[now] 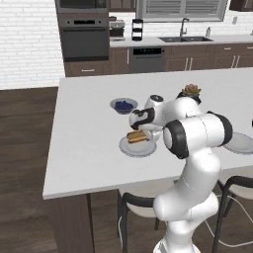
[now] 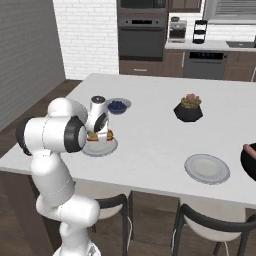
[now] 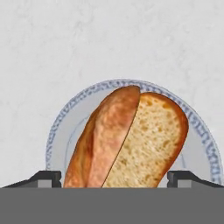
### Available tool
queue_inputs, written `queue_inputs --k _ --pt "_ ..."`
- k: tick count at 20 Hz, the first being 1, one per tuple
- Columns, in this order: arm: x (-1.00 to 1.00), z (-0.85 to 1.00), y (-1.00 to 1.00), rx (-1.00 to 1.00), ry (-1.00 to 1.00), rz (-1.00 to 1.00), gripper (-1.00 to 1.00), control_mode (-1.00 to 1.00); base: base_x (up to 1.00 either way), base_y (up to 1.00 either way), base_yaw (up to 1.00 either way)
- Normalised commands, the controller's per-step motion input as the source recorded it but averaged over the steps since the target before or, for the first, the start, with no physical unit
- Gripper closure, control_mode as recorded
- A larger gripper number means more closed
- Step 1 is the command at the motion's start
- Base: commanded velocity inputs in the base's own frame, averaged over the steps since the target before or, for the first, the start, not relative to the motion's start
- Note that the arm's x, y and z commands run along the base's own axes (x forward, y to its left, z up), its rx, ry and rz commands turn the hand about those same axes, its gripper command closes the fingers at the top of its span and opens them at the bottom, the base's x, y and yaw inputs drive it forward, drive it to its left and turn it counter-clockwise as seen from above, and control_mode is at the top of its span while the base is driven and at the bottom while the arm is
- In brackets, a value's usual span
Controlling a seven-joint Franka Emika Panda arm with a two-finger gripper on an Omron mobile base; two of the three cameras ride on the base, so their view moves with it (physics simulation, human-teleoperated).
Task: Place one bun and one sausage from the bowl on each plate.
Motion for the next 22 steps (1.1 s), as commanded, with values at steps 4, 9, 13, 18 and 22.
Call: queue_inputs --k 4,9,13,18,22 --pt "0.09 -0.12 0.0 0.0 0.0 0.01 -1.0 -1.0 0.0 0.0 0.0" --pt "0.0 0.0 0.0 0.0 0.0 0.0 -1.0 -1.0 0.0 0.0 0.0" --pt "-0.08 0.0 0.0 0.0 0.0 0.0 -1.0 -1.0 0.0 0.0 0.0" --pt "-0.81 0.56 -0.21 0.0 -0.1 0.0 -1.0 -1.0 0.0 0.0 0.0" --pt "-1.0 0.75 -0.56 0.0 -0.08 0.0 -1.0 -1.0 0.0 0.0 0.0"
